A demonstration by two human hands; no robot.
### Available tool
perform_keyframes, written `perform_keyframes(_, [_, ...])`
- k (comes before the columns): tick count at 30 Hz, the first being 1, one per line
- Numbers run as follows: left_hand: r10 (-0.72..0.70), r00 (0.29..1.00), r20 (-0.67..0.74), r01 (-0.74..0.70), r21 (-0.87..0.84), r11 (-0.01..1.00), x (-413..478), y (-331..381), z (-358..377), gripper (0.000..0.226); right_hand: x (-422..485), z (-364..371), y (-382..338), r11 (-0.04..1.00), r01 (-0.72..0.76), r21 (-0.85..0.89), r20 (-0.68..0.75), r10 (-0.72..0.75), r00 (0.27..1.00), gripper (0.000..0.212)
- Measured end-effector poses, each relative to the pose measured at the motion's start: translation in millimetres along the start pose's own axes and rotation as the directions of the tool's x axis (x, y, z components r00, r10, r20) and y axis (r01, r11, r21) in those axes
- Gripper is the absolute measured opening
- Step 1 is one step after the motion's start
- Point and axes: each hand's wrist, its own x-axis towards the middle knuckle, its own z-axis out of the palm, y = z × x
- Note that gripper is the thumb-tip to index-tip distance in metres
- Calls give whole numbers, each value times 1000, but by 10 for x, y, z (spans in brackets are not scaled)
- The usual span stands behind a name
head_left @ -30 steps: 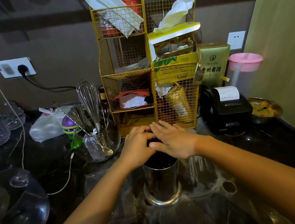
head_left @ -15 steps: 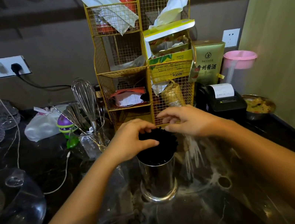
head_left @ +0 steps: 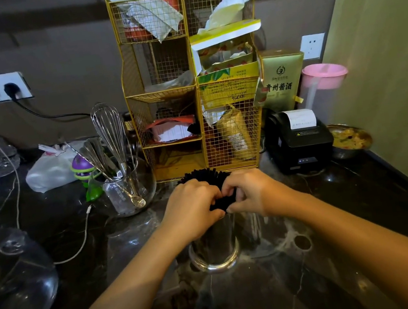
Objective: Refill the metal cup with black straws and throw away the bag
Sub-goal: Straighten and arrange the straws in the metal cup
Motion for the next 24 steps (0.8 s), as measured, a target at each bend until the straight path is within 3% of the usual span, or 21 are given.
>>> perform_keyframes(9, [-12, 999, -44, 7, -105, 994, 25, 1, -61, 25, 56, 18, 15, 992, -80, 100, -44, 84, 995, 15])
perform_keyframes(10, [-13, 999, -40, 8, -119, 993, 29, 1, -92, 26, 61, -6, 7, 986, -88, 138, -46, 95, 994, 10])
perform_keyframes(14, [-21, 999, -26, 15, -200, 980, 69, -15, -254, 25, 72, -82, -16, 933, -107, 344, -49, 131, 990, 32])
perform_keyframes(18, [-32, 998, -53, 15, -290, 957, 154, -16, -435, 20, 71, -192, -58, 847, -95, 523, -37, 134, 990, 27])
perform_keyframes(24, [-6, 991, -130, -32, -286, 958, 281, 11, -665, 17, 116, -370, -160, 781, -35, 624, -131, 148, 980, 23])
